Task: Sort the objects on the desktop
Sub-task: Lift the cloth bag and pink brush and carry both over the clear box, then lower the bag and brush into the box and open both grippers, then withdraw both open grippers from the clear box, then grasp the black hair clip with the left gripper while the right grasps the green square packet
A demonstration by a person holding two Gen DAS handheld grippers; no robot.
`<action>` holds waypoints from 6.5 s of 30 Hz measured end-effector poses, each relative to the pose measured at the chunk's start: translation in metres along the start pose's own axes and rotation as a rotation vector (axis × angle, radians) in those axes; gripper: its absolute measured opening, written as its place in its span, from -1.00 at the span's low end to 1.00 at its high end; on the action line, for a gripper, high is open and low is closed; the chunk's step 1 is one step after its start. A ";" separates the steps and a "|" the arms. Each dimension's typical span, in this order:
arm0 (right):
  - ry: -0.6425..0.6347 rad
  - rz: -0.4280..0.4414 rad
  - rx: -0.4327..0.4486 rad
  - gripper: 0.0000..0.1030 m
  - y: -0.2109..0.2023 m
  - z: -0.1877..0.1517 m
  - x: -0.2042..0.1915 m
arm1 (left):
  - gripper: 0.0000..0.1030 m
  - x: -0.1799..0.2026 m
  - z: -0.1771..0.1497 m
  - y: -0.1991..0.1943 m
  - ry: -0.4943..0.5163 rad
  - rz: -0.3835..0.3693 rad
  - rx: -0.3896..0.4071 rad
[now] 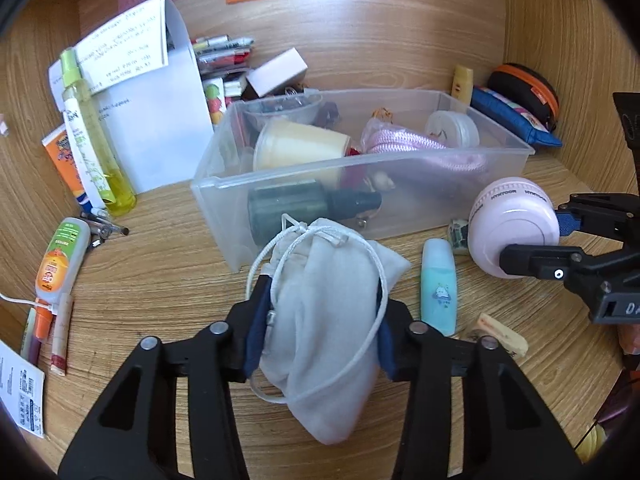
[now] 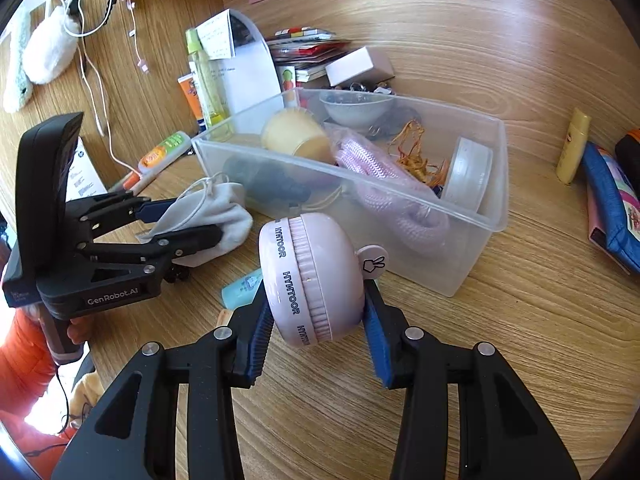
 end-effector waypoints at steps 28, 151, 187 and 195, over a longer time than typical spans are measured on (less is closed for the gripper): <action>0.034 0.011 0.147 -0.25 -0.059 0.044 0.005 | -0.16 -0.048 0.036 -0.084 -0.140 0.028 0.176; -0.073 -0.269 0.047 0.69 -0.025 0.000 0.009 | 0.88 -0.031 -0.023 -0.051 -0.009 0.031 0.005; -0.176 -0.234 -0.116 -0.46 0.041 0.002 -0.001 | -0.63 0.000 -0.050 -0.024 0.033 -0.142 -0.053; -0.155 -0.162 -0.123 -0.56 0.035 0.001 -0.006 | -0.64 -0.009 -0.047 -0.028 0.002 -0.114 -0.022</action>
Point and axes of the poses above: each gripper's, at about its wrist camera, not at the fingertips, and y roughly the way its jaws point, x to its right, z to its top, the point moved 7 cm from there along y, roughly the way its jaws point, and after that the axes turned 7 degrees about y, right-handed, at the moved point
